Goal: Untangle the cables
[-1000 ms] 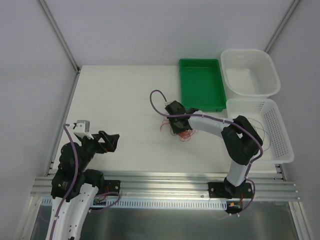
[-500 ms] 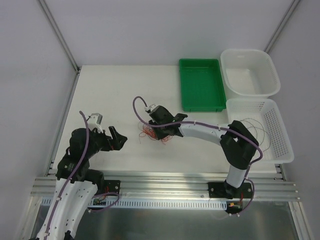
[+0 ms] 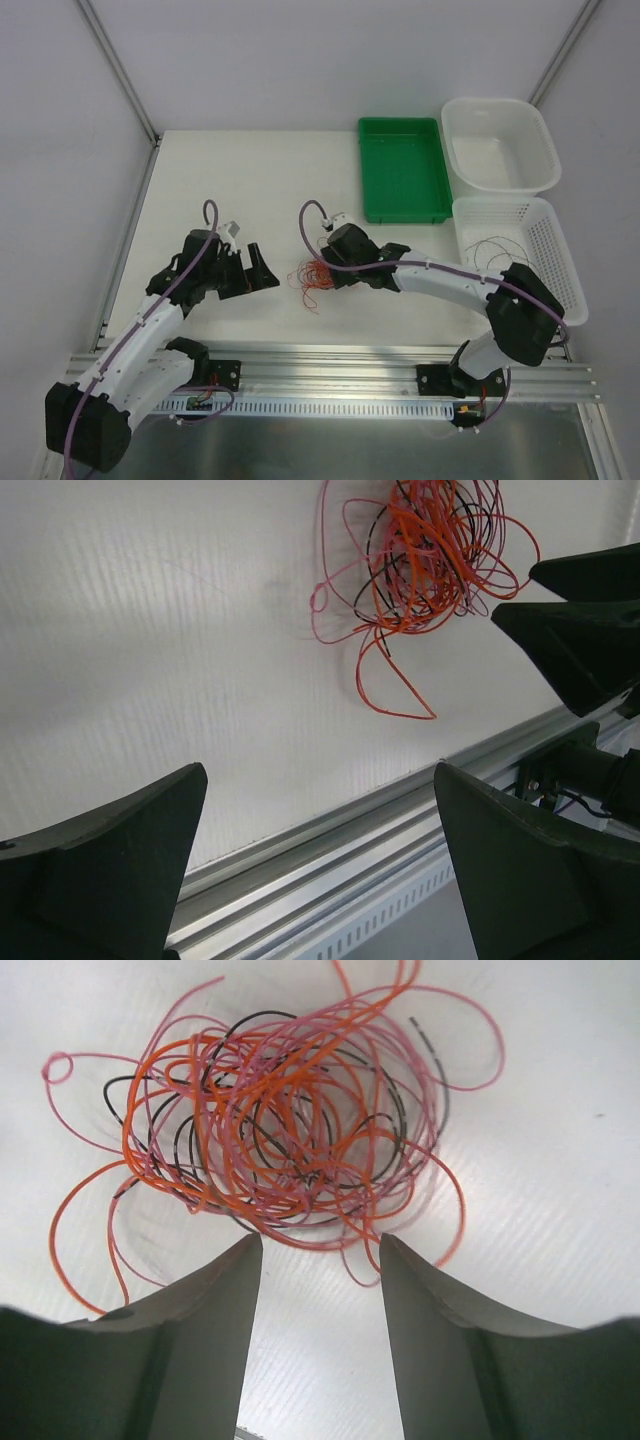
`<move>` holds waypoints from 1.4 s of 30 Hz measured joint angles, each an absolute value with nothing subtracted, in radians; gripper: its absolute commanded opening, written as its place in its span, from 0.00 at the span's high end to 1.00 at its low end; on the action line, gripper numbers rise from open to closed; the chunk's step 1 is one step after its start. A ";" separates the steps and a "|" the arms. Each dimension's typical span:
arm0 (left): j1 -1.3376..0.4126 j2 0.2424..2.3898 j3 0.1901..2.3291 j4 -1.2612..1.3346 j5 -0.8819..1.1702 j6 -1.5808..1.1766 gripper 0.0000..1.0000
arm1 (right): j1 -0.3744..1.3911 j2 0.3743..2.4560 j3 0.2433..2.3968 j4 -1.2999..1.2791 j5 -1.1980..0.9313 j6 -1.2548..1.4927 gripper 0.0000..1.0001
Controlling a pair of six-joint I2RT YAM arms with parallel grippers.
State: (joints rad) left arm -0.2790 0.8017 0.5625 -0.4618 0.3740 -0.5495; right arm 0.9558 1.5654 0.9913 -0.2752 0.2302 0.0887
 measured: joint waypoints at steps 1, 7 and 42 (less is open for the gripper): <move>-0.306 0.825 0.563 -0.443 0.363 -0.565 0.02 | 0.952 1.537 0.976 -0.264 0.237 0.090 0.41; -0.437 1.011 0.587 -0.317 0.284 -0.610 0.09 | 0.937 1.422 0.909 -0.224 0.226 0.096 0.40; -0.529 1.558 0.651 0.147 0.271 -0.536 1.00 | 0.979 1.623 0.926 -0.025 0.071 0.139 0.40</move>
